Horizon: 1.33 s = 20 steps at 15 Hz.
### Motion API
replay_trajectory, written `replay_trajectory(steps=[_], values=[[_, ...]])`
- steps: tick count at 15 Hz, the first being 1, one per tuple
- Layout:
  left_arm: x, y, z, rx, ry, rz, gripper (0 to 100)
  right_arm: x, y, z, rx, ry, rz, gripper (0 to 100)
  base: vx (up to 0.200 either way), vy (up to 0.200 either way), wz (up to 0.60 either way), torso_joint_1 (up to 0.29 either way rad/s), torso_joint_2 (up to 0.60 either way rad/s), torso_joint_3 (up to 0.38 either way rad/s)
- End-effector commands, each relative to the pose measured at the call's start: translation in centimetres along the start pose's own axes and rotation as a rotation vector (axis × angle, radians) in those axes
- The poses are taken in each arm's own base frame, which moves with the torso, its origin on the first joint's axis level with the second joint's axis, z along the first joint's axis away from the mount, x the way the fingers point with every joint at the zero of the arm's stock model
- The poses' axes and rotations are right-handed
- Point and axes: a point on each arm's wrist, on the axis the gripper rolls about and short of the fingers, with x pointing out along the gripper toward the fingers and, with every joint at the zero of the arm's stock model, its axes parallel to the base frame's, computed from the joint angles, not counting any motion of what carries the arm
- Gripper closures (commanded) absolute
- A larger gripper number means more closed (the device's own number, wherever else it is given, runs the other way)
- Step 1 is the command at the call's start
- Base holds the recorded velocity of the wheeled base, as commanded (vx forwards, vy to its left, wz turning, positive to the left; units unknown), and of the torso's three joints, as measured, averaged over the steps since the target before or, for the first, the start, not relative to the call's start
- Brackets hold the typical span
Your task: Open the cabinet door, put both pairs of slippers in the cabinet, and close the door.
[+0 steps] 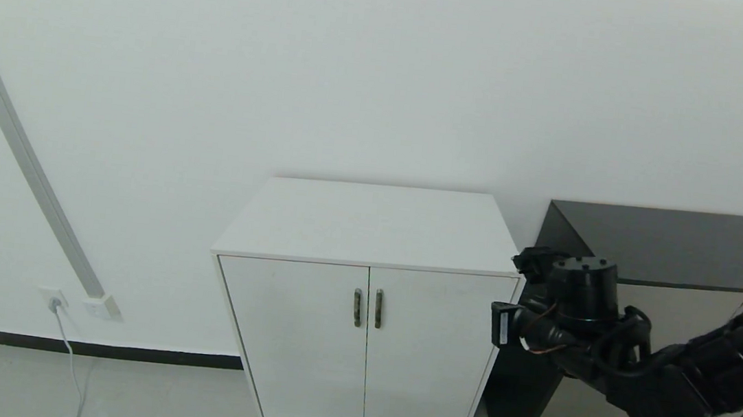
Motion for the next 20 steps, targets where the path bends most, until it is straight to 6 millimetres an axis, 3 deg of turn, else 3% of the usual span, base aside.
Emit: replay_trajectory(steps=[1, 4, 6, 9, 17, 20], values=[[0.0, 0.0, 0.0, -0.001, 0.000, -0.002, 100, -4.0, -2.0, 0.7, 0.024, -0.040, -0.057, 100, 0.000, 0.000, 0.00, 0.000, 0.00, 0.000], [0.0, 0.0, 0.0, -0.001, 0.000, 0.000, 100, -7.1, -3.7, 0.1, 0.037, -0.044, -0.132, 100, 0.000, 0.000, 0.00, 0.000, 0.00, 0.000], [0.0, 0.0, 0.0, 0.001, 0.000, 0.000, 100, -10.3, -4.7, -1.2, 0.041, -0.035, -0.162, 100, 0.000, 0.000, 0.00, 0.000, 0.00, 0.000], [0.0, 0.0, 0.0, 0.001, 0.000, 0.000, 100, -12.9, -5.7, -2.7, 0.050, -0.029, -0.193, 100, 0.000, 0.000, 0.00, 0.000, 0.00, 0.000], [0.0, 0.0, 0.0, 0.001, 0.000, 0.000, 100, -18.1, -6.3, -6.6, 0.045, -0.006, -0.198, 100, 0.000, 0.000, 0.00, 0.000, 0.00, 0.000], [0.0, 0.0, 0.0, 0.001, 0.000, 0.000, 100, -18.8, -6.0, -7.9, 0.004, 0.028, -0.169, 100, 0.000, 0.000, 0.00, 0.000, 0.00, 0.000]])
